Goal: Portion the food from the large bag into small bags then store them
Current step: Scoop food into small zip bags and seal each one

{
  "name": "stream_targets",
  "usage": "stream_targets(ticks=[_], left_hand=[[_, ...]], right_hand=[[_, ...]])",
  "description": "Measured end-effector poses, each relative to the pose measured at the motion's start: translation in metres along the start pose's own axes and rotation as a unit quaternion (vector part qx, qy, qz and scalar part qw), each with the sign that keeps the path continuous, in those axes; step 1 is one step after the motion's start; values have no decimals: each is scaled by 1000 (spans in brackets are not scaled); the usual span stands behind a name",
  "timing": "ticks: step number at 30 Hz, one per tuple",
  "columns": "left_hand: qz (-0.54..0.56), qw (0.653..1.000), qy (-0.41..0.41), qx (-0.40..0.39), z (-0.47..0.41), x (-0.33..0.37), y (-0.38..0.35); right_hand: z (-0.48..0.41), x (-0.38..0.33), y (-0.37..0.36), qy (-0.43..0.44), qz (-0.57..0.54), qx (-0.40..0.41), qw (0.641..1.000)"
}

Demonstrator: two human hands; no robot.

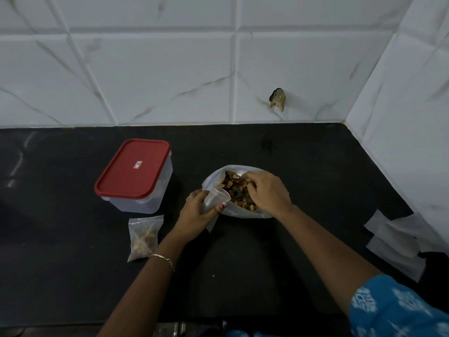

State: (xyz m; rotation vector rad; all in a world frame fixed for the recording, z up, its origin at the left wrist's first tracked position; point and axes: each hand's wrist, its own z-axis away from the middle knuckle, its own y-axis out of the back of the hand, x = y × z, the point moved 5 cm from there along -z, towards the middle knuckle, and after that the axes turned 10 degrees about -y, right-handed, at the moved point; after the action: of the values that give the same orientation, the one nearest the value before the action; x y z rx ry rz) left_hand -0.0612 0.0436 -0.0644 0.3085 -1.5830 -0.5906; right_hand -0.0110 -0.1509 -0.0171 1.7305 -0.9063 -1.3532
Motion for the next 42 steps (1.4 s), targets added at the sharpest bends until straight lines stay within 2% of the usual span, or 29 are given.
stream_targets(ticks=[7,12,19,23,28,32,36,40,41,42], left_hand=[[40,998,40,13,2,-1,-4],[125,990,67,14,4,-4,-8],[220,973,76,-1,11,5,-7],[263,961,83,12,16,5,-8],[288,954,86,17,18,4,-8],[310,948,72,16,19,13,-15],[331,942,61,16,18,17,-21],[368,927,74,21,20,13,-22],[375,924,76,19,20,14,-22],[382,921,77,17,21,13,-23]], right_hand=[[-3,9,-7,-17,2,-7,1000],[-3,12,-13,-34,29,-10,999],[2,18,-12,-68,-79,-89,991],[5,27,-15,-126,-188,-105,968],[13,21,-11,-129,-78,-26,988],[20,21,-22,-142,-81,-58,985],[28,23,-30,-216,-168,-111,955],[34,26,-39,-346,-334,-185,857],[35,26,-41,-348,-330,-182,858],[34,27,-42,-331,-294,-166,881]])
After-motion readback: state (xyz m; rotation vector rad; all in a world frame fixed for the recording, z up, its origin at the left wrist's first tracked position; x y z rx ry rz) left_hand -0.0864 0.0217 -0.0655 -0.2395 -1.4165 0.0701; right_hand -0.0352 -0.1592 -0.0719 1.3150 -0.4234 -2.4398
